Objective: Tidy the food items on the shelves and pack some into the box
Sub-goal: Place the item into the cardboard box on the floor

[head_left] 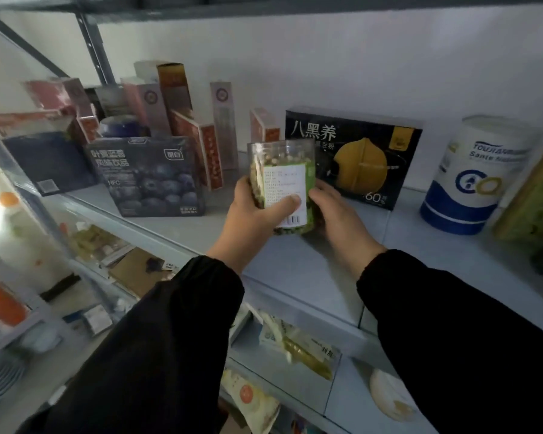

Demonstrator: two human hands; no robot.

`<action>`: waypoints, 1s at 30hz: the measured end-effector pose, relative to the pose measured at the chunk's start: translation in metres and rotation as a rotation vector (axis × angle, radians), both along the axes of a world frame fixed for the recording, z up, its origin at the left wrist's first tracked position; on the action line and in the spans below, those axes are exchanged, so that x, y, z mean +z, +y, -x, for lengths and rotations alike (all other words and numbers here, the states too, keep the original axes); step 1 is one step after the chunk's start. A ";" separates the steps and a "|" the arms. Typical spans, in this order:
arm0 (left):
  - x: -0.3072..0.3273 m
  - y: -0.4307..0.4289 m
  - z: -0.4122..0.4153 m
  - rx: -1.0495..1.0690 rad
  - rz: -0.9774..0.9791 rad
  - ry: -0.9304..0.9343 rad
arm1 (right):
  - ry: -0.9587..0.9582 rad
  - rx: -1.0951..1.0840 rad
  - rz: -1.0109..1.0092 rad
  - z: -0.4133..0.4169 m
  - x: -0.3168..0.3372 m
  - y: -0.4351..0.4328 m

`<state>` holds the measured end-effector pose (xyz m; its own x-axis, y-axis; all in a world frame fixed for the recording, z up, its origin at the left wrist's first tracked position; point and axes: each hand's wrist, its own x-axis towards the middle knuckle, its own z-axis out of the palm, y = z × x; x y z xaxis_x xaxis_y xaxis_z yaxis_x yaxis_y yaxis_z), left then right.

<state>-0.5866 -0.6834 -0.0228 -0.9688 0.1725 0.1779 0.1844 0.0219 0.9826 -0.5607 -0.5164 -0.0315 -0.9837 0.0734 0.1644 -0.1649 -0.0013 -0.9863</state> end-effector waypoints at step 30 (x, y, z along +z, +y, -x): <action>-0.013 0.042 0.006 -0.123 -0.574 -0.258 | -0.058 0.094 0.420 0.007 0.002 0.013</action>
